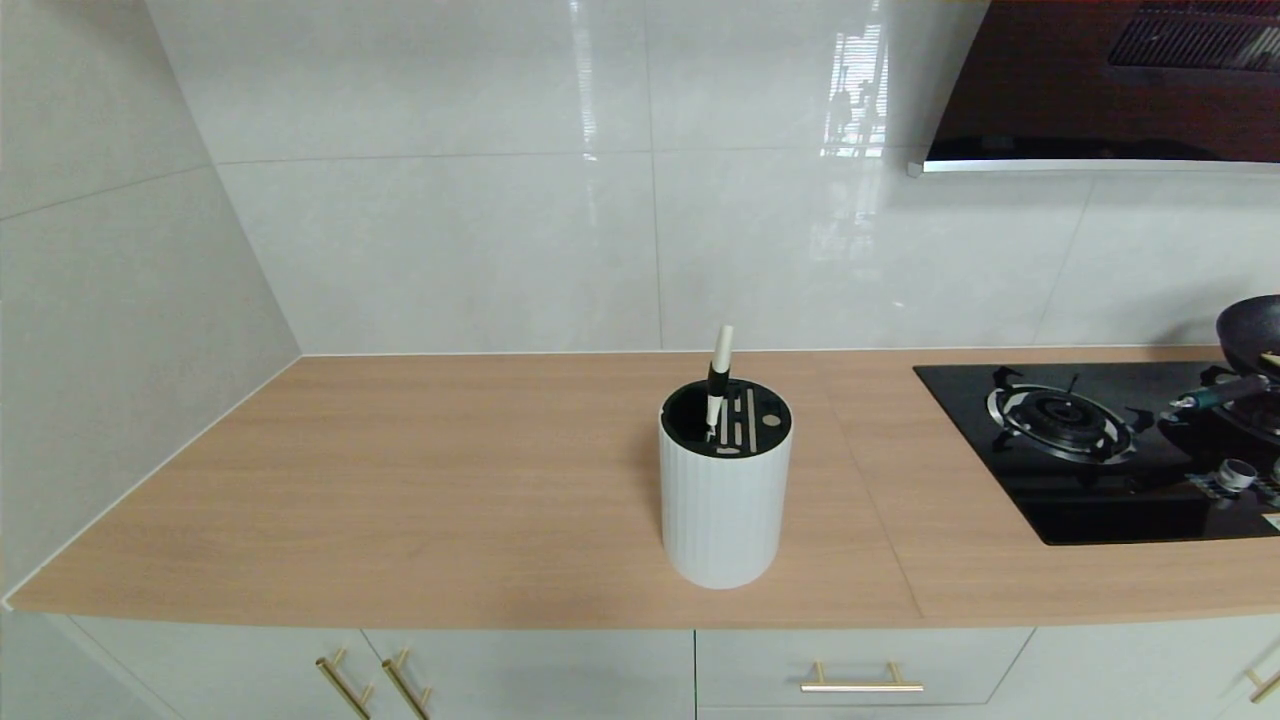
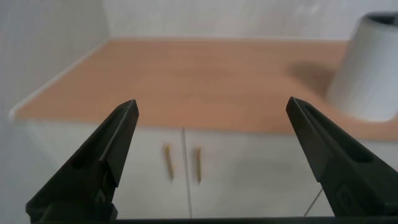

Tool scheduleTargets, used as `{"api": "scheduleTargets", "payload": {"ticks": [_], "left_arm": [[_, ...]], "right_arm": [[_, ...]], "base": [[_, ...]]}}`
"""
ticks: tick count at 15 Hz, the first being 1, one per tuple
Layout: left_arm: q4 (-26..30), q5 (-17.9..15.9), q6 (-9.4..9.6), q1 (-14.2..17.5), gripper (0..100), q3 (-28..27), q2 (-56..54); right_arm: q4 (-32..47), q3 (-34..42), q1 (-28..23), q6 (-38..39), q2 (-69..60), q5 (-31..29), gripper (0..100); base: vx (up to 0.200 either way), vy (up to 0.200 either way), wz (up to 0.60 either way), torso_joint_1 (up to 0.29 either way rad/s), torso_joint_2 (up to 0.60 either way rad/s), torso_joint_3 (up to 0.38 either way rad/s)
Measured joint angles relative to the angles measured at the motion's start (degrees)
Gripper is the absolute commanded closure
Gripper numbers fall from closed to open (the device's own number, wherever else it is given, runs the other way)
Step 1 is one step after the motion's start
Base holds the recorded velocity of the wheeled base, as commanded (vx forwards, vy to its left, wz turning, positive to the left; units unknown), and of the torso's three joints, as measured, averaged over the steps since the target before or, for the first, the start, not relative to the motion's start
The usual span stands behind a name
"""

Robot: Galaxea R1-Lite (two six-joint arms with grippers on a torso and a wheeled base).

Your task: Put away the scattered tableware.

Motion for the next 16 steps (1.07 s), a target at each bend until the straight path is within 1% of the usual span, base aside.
{"api": "scheduleTargets", "payload": {"ticks": [1,2,3,6,7,9,11,12,13,16], "left_arm": [[0.9,-1.3,0.3,0.0,0,0.1,0.0],[1.7,-1.8,1.33,0.0,0,0.2,0.0],[2.0,-1.8,1.88,0.0,0,0.2,0.0],[1.9,-1.9,-0.05,0.0,0,0.3,0.0],[1.8,-1.9,-0.05,0.0,0,0.3,0.0],[1.8,-1.9,-0.16,0.0,0,0.3,0.0],[1.8,-1.9,-0.32,0.0,0,0.3,0.0],[1.8,-1.9,-0.32,0.0,0,0.3,0.0],[1.8,-1.9,-0.32,0.0,0,0.3,0.0],[1.8,-1.9,-0.21,0.0,0,0.2,0.0]], "right_arm": [[-0.1,0.0,0.0,1.2,0.0,1.8,0],[-0.3,0.1,0.0,1.7,0.0,3.5,0],[-0.3,0.1,0.0,1.7,0.0,5.6,0],[-0.3,0.3,0.0,-0.1,0.0,8.8,0],[-0.2,0.3,0.0,-0.4,0.0,9.4,0],[0.0,0.3,0.0,-0.4,0.0,8.1,0],[1.9,0.3,0.0,1.9,0.0,2.6,0],[2.0,0.3,0.0,4.9,0.0,1.9,0],[2.0,0.3,0.0,5.7,0.0,1.7,0],[2.1,0.4,0.0,5.4,0.0,1.9,0]], "base": [[0.0,0.0,0.0,0.0,0.0,0.0],[0.0,0.0,0.0,0.0,0.0,0.0],[0.0,0.0,0.0,0.0,0.0,0.0],[0.0,0.0,0.0,0.0,0.0,0.0],[0.0,0.0,0.0,0.0,0.0,0.0],[0.0,0.0,0.0,0.0,0.0,0.0],[0.0,0.0,0.0,0.0,0.0,0.0],[0.0,0.0,0.0,0.0,0.0,0.0],[0.0,0.0,0.0,0.0,0.0,0.0],[0.0,0.0,0.0,0.0,0.0,0.0]]}}
